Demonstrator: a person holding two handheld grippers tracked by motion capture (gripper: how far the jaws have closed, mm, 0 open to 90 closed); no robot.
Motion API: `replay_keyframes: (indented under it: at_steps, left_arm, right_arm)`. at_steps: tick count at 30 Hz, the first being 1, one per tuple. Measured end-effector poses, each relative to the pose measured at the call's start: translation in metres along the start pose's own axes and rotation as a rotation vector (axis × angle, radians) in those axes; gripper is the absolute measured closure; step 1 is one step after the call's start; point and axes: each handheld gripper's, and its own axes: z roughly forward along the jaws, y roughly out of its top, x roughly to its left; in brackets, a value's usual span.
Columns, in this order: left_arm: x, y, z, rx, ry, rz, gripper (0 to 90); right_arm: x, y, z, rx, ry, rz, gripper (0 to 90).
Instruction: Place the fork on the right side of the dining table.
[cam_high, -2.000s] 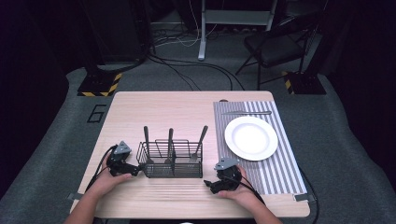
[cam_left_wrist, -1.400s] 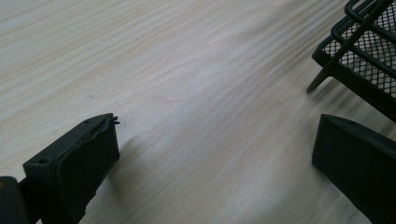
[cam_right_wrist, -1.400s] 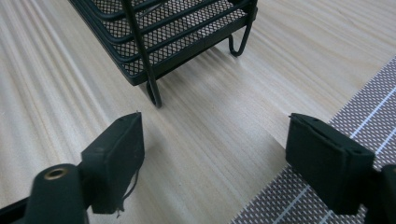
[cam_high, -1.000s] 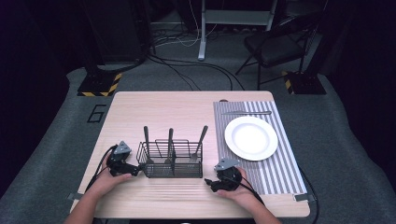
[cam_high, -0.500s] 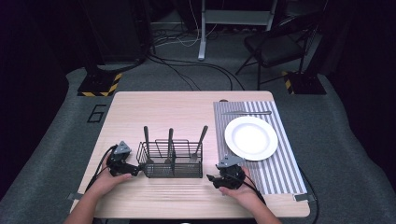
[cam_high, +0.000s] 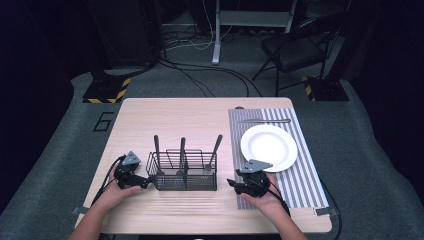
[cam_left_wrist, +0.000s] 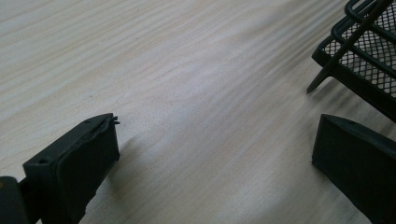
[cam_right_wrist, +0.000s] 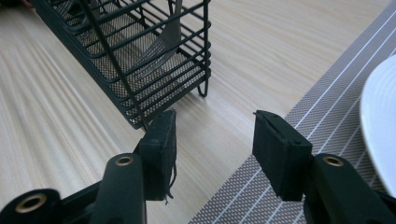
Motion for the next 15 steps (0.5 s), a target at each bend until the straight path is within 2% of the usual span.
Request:
replay_keyframes:
  at_steps: [5,9,14,15]
  left_arm:
    - [0.000,0.000,0.000,0.000,0.000,0.000,0.2]
    - [0.000,0.000,0.000,0.000,0.000,0.001,0.2]
    - [0.000,0.000,0.000,0.000,0.000,0.000,0.2]
    - [0.000,0.000,0.000,0.000,0.000,0.000,0.2]
  right_arm:
    - [0.000,0.005,-0.006,-0.015,-0.016,0.009,49.8]
    - [-0.001,0.009,-0.008,-0.005,0.003,0.017,51.5]
    - [-0.001,0.012,-0.008,0.000,-0.004,0.019,51.8]
    - [-0.001,0.013,-0.008,0.003,0.006,0.023,51.9]
